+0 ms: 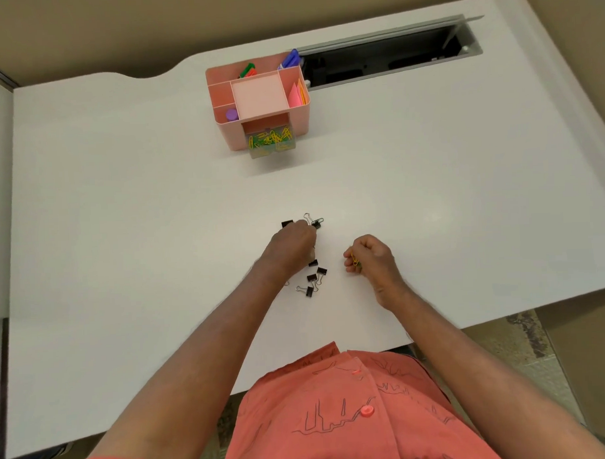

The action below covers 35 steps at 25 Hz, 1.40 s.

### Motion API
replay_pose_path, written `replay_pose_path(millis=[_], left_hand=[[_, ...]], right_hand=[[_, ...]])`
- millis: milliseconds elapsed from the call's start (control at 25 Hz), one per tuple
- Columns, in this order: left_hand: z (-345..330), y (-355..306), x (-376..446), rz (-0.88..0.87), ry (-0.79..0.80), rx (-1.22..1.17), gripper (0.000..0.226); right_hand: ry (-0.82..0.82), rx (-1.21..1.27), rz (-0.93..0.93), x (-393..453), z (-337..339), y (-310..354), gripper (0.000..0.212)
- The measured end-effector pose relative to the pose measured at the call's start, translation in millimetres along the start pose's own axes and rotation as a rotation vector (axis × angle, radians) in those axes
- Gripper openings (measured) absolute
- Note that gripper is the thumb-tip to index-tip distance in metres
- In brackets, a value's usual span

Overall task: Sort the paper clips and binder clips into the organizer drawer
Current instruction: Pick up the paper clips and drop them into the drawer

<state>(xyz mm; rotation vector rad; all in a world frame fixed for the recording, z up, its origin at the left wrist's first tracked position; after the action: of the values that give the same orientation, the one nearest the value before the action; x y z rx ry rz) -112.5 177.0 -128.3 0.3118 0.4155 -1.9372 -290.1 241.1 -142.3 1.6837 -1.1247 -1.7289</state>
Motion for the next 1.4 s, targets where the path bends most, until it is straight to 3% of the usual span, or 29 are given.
replay_pose_path(millis=[80,160,360,520,720,880,1040,1240,1400], left_hand=[[-3,1,2,-0.018,-0.006,-0.014,0.011],[-6,8,3,-0.006,-0.020,-0.120,0.008],[-3,23,-12,0.287,-0.099,-0.784,0.008],[-9,38,-24,0.362,-0.082,-0.995,0.014],[-9,42,-32,0.389,-0.068,-0.929,0.017],[-10,34,-27,0.260,-0.044,-0.706,0.014],[-11,26,-16,0.132,-0.036,-0.301,0.020],[-7,21,-8,0.037,-0.013,-0.077,0.013],[-4,18,-5,0.012,0.019,-0.033,0.012]], right_hand=[[-0.001,0.086,-0.036,14,-2,13,0.015],[0.023,0.008,0.001,30,-9,24,0.014],[0.143,-0.654,0.357,59,-33,42,0.019],[0.254,-0.965,0.503,73,-44,37,0.018],[0.206,-0.993,0.604,72,-45,36,0.004],[0.141,-1.020,0.605,67,-41,34,0.005],[0.133,-0.983,0.493,63,-33,33,0.006],[0.130,-0.873,0.299,55,-26,36,0.010],[0.086,-0.605,0.085,47,-18,33,0.014]])
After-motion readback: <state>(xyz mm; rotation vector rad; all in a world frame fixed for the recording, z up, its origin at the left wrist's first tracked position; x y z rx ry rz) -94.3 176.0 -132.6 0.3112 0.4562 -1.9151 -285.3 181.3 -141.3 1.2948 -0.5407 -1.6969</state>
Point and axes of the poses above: each hand's wrist, its own x-axis towards the middle knuckle, its own z-axis out of the back of the hand, y = z × x, the point moved 2 cm from there along x, towards the middle knuckle, and after that the axes turned 9 degrees about x, right-handed, at the moved point
